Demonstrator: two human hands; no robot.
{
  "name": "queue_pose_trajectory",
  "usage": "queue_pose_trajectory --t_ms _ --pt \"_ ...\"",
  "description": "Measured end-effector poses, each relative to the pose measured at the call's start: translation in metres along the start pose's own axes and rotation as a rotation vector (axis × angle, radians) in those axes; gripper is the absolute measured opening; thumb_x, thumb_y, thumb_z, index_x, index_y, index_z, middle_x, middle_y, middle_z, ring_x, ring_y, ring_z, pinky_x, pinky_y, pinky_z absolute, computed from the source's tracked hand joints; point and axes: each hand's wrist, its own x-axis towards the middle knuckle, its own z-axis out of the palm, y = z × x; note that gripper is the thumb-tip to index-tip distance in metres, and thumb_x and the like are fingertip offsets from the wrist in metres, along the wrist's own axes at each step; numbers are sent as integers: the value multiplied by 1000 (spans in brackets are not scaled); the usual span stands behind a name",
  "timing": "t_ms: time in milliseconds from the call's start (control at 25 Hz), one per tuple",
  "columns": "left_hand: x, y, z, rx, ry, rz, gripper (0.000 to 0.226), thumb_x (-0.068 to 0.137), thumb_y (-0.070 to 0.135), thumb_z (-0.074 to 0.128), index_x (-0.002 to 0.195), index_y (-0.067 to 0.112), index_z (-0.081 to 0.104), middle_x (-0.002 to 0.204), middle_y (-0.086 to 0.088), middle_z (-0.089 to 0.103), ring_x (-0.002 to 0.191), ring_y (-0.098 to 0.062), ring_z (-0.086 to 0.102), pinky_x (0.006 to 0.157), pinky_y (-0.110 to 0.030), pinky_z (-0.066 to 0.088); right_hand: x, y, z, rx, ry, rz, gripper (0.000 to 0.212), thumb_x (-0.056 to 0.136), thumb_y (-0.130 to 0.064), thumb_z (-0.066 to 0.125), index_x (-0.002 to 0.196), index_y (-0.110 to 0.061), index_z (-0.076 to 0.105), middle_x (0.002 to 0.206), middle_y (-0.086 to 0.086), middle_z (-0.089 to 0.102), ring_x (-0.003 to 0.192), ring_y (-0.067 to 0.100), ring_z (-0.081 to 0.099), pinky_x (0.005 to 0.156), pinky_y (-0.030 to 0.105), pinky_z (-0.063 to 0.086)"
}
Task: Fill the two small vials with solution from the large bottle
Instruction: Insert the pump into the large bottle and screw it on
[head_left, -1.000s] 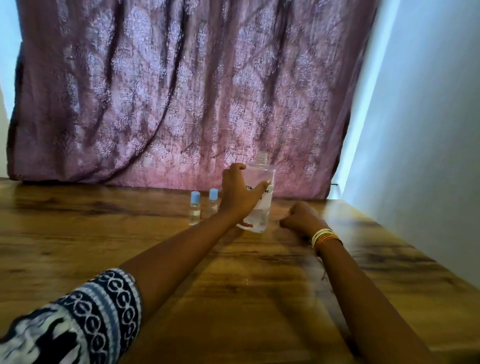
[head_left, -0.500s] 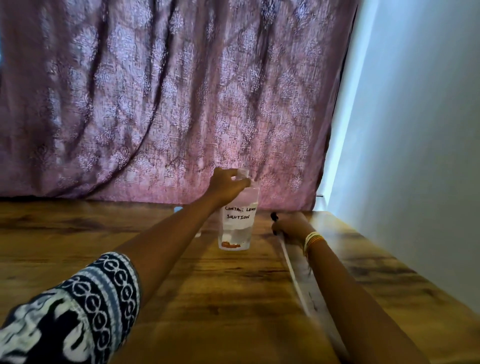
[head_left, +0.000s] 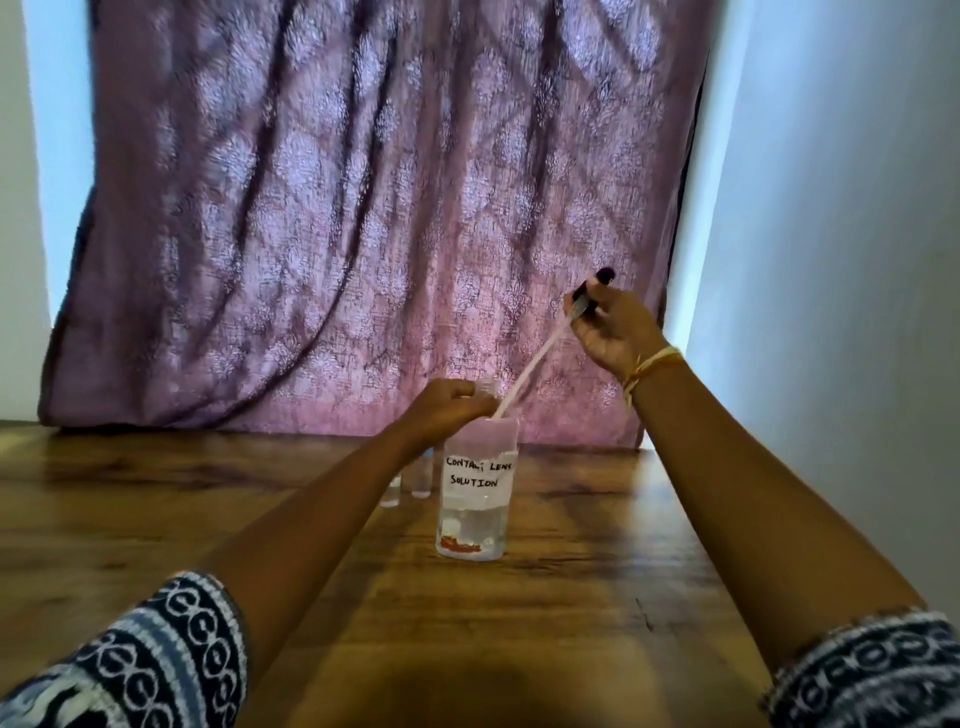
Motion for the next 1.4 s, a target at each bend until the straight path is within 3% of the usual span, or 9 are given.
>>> queue_pose_trajectory --t_ms 80,160,240,360,680,840,1040,1240,1400 --pt "-9 -4 7 -118 2 -2 26 91 26 61 102 3 70 93 -21 69 77 -27 63 75 -40 52 5 -15 23 -35 28 -131 26 96 3 49 121 8 51 123 23 53 103 29 60 96 39 54" --pt "-14 -6 10 -196 17 -7 26 91 25 60 102 3 68 96 -22 69 81 -30 66 77 -43 54 5 -22 42 -172 45 -243 19 96 3 51 113 9 57 108 19 60 95 29 62 102 42 49" --pt "-15 -5 9 -194 30 -5 19 91 25 61 94 9 70 90 -15 69 82 -29 64 75 -38 52 3 -21 58 -291 45 -314 8 95 4 53 90 3 59 82 13 58 72 23 59 85 38 55" --pt "-17 -2 8 -201 38 -7 14 90 21 62 77 19 67 79 -5 66 76 -22 61 71 -32 49 5 -14 68 -393 32 -365 8 93 4 55 85 3 57 71 12 54 63 20 55 66 33 52" --pt "-19 -2 7 -196 34 4 16 89 24 63 75 18 67 77 -7 67 73 -23 63 70 -32 52 -6 30 57 -563 -120 -245 10 89 8 58 98 5 61 85 14 62 73 24 63 73 35 59" --pt "-18 -8 9 -190 56 9 26 88 29 65 104 9 71 99 -17 74 86 -28 69 76 -34 55 -25 56 22 -815 -331 -166 19 84 7 64 102 2 65 95 15 69 84 25 69 73 28 61" --pt "-17 -14 14 -156 128 50 31 87 36 66 108 13 71 102 -14 74 96 -30 69 89 -47 55 -32 78 -12 -1056 -351 -203 31 79 2 72 110 3 68 110 23 70 101 32 69 92 40 56" --pt "-12 -21 18 -118 206 83 29 86 33 68 106 11 70 99 -13 74 94 -29 69 85 -46 57 -36 94 -25 -1157 -302 -294 24 74 -8 81 95 -4 70 91 14 72 80 20 68 77 32 58" --pt "-11 -27 21 -142 263 50 28 76 43 71 92 21 66 86 0 72 83 -18 70 75 -36 57 -32 109 -17 -1310 -194 -302 41 70 -31 85 85 -11 53 73 0 51 64 12 52 63 25 43"
